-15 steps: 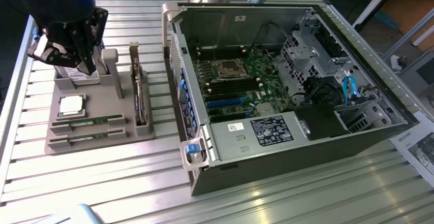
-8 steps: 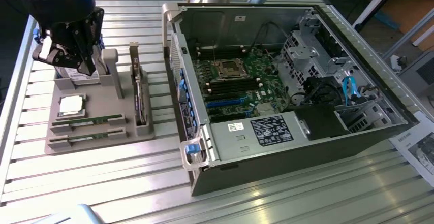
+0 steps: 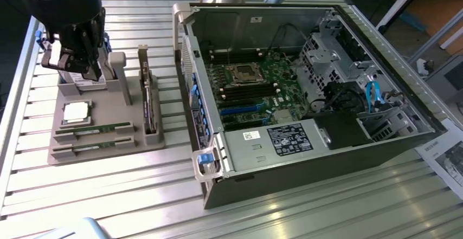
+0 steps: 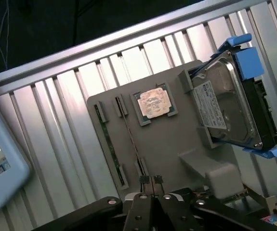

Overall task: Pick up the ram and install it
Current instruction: 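Pick up the ram and move it above insertion slot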

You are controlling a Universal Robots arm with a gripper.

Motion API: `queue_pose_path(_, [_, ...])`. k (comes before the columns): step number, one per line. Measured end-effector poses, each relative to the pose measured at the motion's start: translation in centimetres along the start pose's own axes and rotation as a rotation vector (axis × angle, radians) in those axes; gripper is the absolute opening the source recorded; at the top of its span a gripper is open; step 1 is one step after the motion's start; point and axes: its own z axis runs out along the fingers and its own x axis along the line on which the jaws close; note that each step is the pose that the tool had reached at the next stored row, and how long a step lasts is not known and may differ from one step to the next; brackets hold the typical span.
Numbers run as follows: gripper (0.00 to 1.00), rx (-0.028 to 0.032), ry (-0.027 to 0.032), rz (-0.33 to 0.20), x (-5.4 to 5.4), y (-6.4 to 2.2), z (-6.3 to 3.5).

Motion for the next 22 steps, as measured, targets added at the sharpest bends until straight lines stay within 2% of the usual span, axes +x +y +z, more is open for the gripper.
queue_pose_path(15, [0.10,-0.0011,0.0101,-0.239,0.00,0.00,0.05])
queue_pose_path(22, [0.10,-0.0014,0.0134,-0.320,0.00,0.00,0.06])
